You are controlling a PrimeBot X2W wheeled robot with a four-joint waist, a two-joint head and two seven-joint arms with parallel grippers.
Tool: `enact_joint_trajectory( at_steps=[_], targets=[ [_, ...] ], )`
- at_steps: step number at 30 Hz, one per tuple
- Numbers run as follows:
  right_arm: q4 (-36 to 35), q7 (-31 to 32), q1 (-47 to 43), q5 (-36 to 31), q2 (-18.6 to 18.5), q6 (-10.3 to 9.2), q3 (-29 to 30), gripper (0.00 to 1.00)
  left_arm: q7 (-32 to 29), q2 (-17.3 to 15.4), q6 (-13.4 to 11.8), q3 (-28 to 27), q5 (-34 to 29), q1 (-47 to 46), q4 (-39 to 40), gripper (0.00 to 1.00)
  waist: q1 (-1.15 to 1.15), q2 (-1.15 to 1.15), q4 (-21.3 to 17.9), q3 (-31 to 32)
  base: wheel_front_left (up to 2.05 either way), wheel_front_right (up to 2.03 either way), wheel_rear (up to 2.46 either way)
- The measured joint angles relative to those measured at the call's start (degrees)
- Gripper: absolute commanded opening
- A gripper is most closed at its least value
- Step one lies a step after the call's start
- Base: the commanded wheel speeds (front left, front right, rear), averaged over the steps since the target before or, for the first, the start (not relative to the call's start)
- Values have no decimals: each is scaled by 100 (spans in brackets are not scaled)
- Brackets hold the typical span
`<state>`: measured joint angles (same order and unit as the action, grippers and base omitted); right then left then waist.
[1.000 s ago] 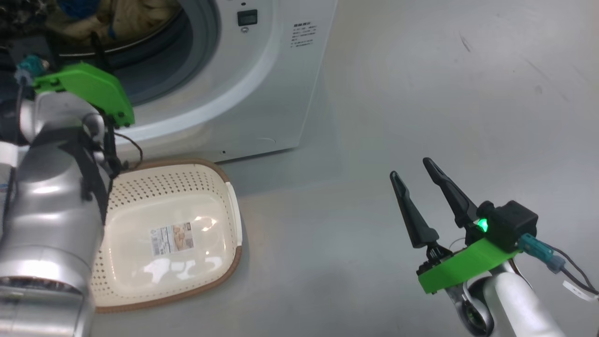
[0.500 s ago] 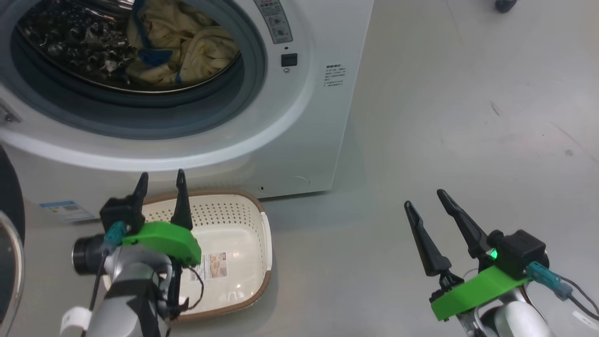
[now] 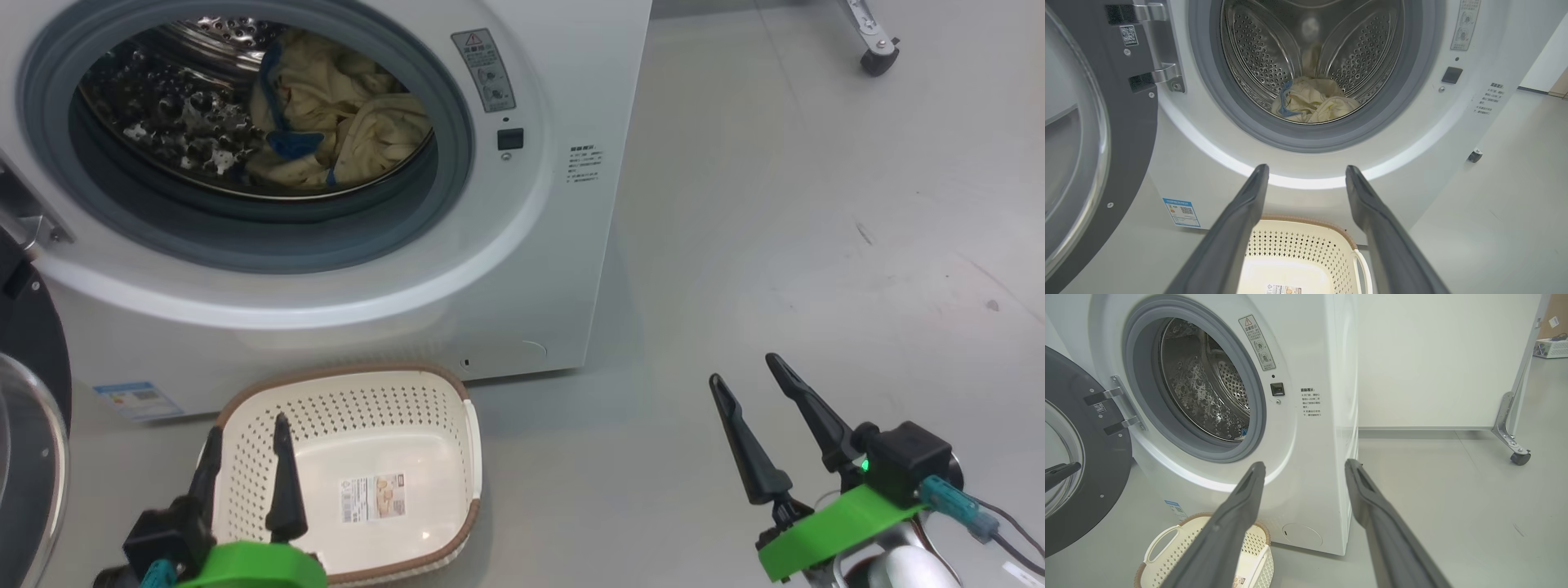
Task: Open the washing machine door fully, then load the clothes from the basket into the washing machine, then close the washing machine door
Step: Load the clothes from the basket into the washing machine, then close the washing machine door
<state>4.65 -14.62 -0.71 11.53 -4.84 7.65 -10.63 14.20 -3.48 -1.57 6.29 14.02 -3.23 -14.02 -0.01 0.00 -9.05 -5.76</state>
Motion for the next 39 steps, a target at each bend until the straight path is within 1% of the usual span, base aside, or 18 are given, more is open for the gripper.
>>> enact_joint_trajectory(
  at_steps=[5, 9, 11, 15, 19, 30, 39],
  targets=[
    [3, 0, -85, -1, -5, 0, 12, 100, 0, 58, 9, -424, 66, 606, 419, 100, 0, 0, -66, 185, 0, 0, 0],
    [-7, 0, -220, -2, -8, 0, 48, 100, 0, 63, 56, -609, 70, 966, 657, 100, 0, 0, -112, 260, 0, 0, 0],
    [-7, 0, -259, -2, -13, 0, 55, 100, 0, 63, 62, -604, 60, 1036, 746, 100, 0, 0, -121, 289, 0, 0, 0],
    [-12, 0, -259, -47, -22, 0, 91, 100, 0, 65, 193, -525, 47, 1111, 854, 100, 0, 0, -156, 334, 0, 0, 0],
    [-18, 0, -285, -53, -35, 0, 109, 100, 0, 65, 236, -472, 74, 1198, 922, 100, 0, 0, -174, 400, 0, 0, 0],
    [-31, 0, -397, -53, -69, 0, 132, 100, 0, 65, 250, -460, 59, 1319, 1051, 100, 0, 0, -167, 493, 0, 0, 0],
    [-45, 0, -397, -62, -69, 0, 130, 100, 0, 65, 203, -506, 62, 1323, 1126, 100, 0, 0, -164, 482, 0, 0, 0]
  ],
)
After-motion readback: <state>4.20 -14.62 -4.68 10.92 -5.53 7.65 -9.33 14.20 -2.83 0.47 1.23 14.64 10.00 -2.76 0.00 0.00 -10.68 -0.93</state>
